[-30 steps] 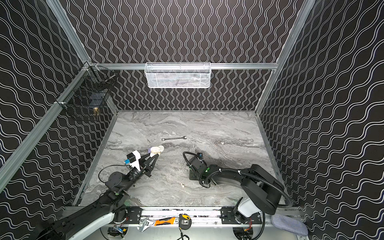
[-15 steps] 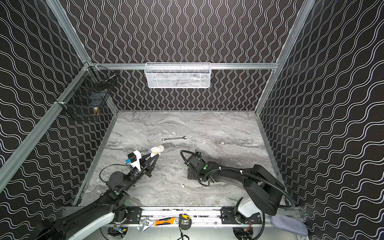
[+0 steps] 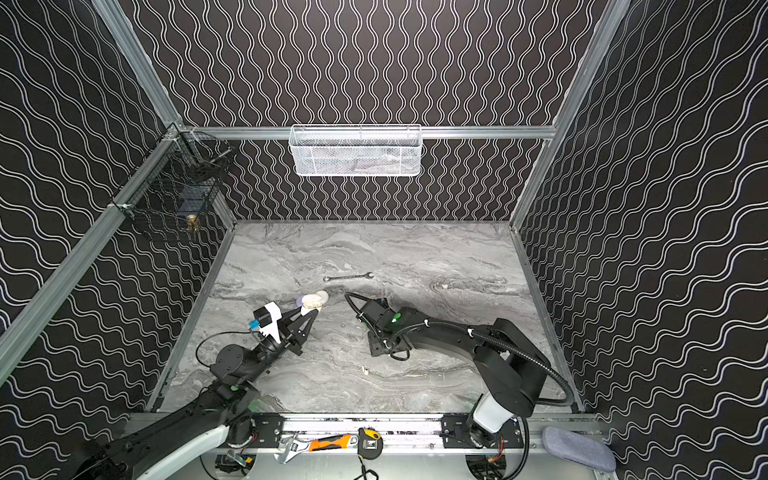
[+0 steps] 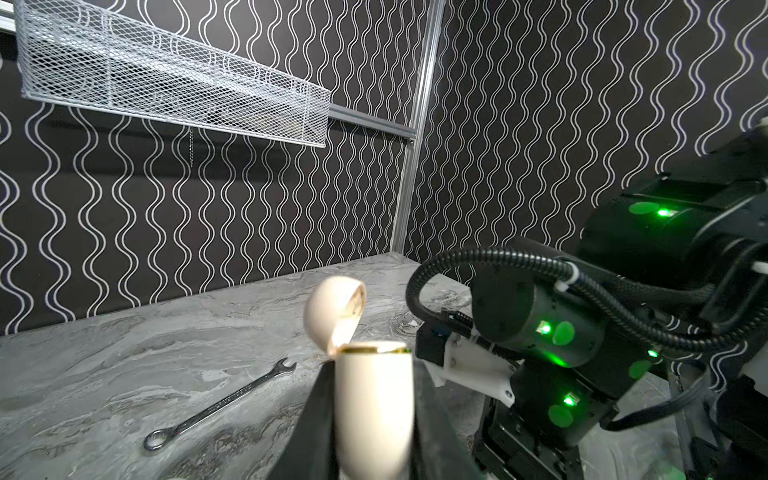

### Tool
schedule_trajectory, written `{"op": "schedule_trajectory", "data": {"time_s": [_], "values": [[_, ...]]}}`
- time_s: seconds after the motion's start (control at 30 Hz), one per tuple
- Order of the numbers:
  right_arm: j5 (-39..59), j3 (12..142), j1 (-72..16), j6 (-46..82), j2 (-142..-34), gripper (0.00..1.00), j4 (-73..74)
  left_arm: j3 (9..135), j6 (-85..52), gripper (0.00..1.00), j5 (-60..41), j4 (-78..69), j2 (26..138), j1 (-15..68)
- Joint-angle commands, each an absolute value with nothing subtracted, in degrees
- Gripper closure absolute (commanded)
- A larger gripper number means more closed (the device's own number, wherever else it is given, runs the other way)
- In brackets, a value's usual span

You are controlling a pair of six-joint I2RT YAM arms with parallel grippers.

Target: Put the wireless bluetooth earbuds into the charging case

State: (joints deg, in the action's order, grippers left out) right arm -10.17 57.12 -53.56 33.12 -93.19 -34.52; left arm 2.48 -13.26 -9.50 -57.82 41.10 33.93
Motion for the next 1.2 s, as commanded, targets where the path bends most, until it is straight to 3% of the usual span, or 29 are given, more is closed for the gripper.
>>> {"op": "schedule_trajectory", "data": {"time_s": [0.0,0.43,0.73,1.17], "values": [[-8.18,59.19,-53.35,29.21,-94.92,0.39,-37.98,1.94,-13.36,1.0,-10.41,-62.26,40.78,33.93],[-5.23,59.68,-52.91,27.99,-100.2,0.46,-35.86,-2.72,-15.15,1.0,-10.74,-77.44,44.31,33.93],[-6.07,57.84,-52.78,29.04,-99.75,0.51,-34.69,-2.65,-15.03,1.0,-14.35,-80.28,45.16,33.91],[-7.53,53.19,-52.46,31.65,-98.04,0.68,-32.02,-2.12,-16.56,1.0,-15.04,-84.43,49.83,33.93]]}}
